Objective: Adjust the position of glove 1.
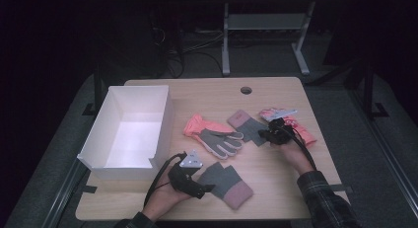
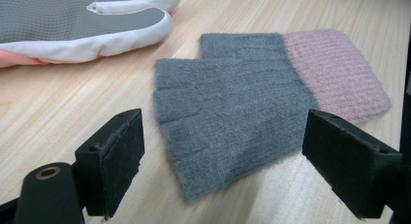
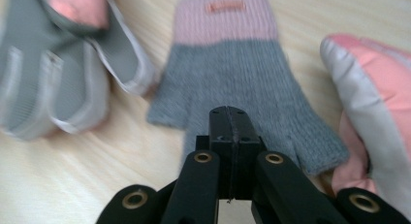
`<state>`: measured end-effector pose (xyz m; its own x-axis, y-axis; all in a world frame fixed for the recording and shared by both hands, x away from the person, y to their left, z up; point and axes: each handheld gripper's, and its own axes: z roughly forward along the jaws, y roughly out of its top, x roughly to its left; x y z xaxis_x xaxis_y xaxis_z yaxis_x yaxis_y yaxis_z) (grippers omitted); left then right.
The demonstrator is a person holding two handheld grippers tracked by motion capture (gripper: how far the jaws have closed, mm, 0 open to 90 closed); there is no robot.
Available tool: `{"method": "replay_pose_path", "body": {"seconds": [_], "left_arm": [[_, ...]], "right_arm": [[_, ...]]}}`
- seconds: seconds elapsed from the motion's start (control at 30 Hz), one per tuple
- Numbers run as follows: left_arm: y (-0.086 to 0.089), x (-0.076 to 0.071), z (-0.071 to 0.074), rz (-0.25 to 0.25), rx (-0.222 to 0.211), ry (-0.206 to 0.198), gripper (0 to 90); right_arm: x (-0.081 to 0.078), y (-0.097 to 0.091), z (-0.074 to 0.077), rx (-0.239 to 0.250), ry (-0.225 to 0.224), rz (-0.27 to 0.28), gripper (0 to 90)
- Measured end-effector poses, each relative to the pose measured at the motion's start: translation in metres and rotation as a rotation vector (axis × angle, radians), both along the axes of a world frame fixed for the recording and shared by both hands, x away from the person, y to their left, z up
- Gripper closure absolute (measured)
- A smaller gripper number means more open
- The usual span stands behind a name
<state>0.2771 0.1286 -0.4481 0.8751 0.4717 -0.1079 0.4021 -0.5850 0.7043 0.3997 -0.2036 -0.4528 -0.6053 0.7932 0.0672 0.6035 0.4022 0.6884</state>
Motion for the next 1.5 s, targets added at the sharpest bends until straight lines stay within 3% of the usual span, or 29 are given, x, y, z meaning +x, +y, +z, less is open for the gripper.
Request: {"method": "replay_pose_path", "body": {"seconds": [0.1,0.13,0.33,0.4,0.7,0.93,1.37,1.5], "left_arm": [[-0.001,0.0,0.0,0.001,0.012,-0.013,14.6],[-0.001,0.0,0.0,0.003,0.011,-0.013,14.7],[-0.002,-0.001,-0.001,-0.008,0.023,-0.013,14.7],[-0.003,-0.001,-0.002,-0.01,0.025,-0.014,14.7],[-0.002,-0.001,-0.001,-0.013,0.028,-0.015,14.7],[-0.001,-0.001,-0.001,-0.01,0.024,-0.015,14.9],[-0.001,-0.001,0.0,-0.009,0.021,-0.016,15.0],[-0.001,-0.001,0.0,-0.007,0.022,-0.017,15.0]], "right_arm": [[0.001,0.001,-0.002,0.0,0.003,-0.003,90.0],[0.002,0.002,-0.004,-0.017,-0.012,0.001,90.0],[0.004,0.002,-0.011,-0.051,-0.001,-0.011,90.0],[0.005,0.001,-0.012,-0.035,0.004,-0.018,90.0],[-0.003,-0.002,-0.01,-0.05,0.017,-0.005,90.0],[-0.018,-0.012,-0.01,-0.034,0.046,-0.016,90.0],[-0.056,-0.03,-0.007,-0.068,0.053,-0.005,90.0],[-0.065,-0.037,-0.007,-0.057,0.061,-0.005,90.0]]}}
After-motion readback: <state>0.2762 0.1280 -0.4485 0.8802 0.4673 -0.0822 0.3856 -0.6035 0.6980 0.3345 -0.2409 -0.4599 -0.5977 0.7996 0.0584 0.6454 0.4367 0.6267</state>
